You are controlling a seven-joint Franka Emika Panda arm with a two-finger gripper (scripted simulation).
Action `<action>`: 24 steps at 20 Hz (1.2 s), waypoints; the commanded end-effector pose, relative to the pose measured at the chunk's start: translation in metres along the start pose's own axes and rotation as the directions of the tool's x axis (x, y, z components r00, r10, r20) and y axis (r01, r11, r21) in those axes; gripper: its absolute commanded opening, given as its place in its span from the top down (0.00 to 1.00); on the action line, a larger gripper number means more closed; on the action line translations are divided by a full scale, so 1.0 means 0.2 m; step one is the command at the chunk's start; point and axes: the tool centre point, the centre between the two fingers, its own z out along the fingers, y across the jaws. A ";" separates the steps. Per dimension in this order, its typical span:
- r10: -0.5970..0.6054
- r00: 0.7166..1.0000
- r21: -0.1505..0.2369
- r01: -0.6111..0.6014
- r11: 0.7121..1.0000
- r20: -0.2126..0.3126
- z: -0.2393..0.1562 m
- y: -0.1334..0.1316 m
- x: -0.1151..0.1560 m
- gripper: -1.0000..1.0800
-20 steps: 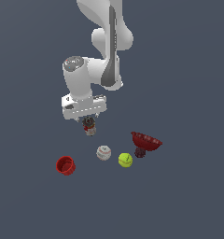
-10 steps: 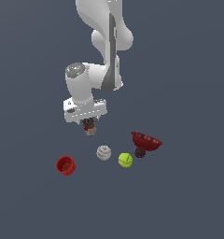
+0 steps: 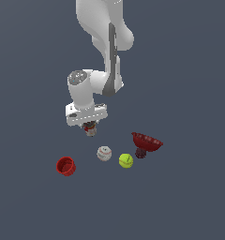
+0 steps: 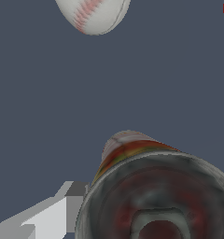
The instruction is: Pick up a designated object from a clutter of objects.
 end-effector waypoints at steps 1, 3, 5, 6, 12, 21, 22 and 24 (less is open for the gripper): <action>-0.001 1.000 0.000 0.001 1.000 0.000 0.01 0.00 0.00 1.00; -0.001 1.000 0.000 0.001 1.000 0.000 0.01 0.00 0.00 1.00; -0.001 1.000 0.000 0.001 1.000 0.000 0.01 0.00 0.00 1.00; -0.001 1.000 0.000 0.001 1.000 0.000 0.01 0.00 0.00 1.00; 0.001 1.000 -0.001 -0.001 1.000 -0.001 0.00 0.00 0.00 1.00; 0.001 1.000 -0.001 -0.001 1.000 -0.001 -0.15 -0.03 0.02 1.00; 0.001 1.000 -0.001 -0.001 1.000 -0.001 -0.17 -0.03 0.02 1.00; 0.001 1.000 -0.002 -0.001 1.000 0.000 -0.24 -0.04 0.03 1.00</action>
